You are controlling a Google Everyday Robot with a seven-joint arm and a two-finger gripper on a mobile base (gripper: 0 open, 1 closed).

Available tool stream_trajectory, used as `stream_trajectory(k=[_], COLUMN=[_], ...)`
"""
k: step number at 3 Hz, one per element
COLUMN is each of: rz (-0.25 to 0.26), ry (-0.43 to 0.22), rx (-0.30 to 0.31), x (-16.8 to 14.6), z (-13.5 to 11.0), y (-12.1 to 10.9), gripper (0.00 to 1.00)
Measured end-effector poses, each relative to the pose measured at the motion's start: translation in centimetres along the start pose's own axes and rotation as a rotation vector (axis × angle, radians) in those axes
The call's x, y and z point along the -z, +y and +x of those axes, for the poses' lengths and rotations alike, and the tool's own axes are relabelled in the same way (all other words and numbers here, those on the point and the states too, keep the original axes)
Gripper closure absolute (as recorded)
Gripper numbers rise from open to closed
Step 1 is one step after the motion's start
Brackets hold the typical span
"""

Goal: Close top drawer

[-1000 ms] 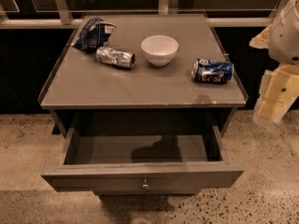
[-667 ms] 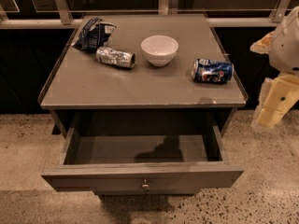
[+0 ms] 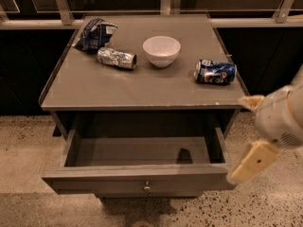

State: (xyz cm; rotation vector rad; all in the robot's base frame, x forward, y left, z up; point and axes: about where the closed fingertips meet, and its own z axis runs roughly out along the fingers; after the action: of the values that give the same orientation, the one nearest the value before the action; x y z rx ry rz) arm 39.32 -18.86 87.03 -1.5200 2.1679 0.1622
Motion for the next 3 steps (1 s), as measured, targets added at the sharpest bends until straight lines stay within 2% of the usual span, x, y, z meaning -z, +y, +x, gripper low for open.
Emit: stream_trajectory(k=[1, 3], rz=[0.004, 0.004], ry=[-0.039, -0.038], rx=[-0.078, -0.077], x=[-2.06, -2.07], z=[1.31, 1.29], y=[1.24, 1.23], gripper=[0.18, 0.65])
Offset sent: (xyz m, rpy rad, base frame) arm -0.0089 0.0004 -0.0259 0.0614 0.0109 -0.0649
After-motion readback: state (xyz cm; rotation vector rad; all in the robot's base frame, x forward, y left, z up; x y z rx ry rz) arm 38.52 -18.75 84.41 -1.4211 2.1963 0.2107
